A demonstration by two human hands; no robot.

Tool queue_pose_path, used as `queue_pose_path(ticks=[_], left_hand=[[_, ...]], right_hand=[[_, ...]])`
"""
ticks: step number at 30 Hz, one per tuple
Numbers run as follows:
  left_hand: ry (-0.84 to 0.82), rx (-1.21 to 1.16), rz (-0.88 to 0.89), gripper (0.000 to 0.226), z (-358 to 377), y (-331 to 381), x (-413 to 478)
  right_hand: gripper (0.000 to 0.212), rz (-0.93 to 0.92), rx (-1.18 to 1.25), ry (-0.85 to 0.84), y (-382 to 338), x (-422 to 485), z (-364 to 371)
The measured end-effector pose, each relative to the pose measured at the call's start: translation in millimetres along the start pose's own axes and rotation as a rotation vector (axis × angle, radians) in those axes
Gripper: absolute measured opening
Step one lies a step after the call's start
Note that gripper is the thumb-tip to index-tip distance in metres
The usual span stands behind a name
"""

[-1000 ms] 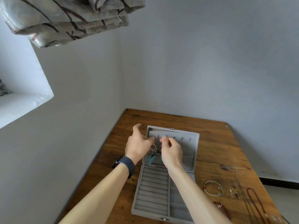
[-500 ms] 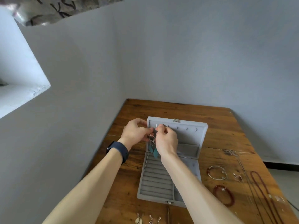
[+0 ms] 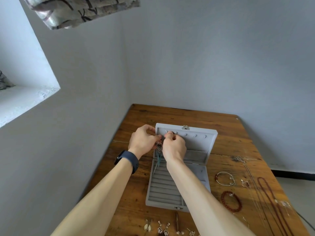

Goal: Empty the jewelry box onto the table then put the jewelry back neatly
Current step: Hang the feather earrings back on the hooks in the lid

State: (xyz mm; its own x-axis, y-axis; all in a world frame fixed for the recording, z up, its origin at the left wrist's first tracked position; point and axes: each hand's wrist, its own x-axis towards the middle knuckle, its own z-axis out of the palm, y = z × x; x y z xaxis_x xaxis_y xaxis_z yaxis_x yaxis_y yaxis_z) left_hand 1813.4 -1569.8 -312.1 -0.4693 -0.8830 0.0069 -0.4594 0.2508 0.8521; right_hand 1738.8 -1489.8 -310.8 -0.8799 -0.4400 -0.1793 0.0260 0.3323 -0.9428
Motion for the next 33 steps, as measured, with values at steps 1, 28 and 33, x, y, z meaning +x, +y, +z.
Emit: queue_pose_path(ticks=[1,28,33], left_hand=[[0.000,-0.006,0.000,0.022,-0.1,0.0,-0.3],[0.052,0.079,0.131,0.039,10.7,-4.7,-3.9],[0.028,0.023,0.110,0.029,16.5,-3.8,8.2]], right_hand=[[0.035,0.017,0.015,-0.006,-0.3,0.2,0.5],[0.023,-0.279,0.028,-0.234,16.2,32.3,-27.3],[0.024,-0.261,0.067,-0.245,13.7,43.5,-27.7]])
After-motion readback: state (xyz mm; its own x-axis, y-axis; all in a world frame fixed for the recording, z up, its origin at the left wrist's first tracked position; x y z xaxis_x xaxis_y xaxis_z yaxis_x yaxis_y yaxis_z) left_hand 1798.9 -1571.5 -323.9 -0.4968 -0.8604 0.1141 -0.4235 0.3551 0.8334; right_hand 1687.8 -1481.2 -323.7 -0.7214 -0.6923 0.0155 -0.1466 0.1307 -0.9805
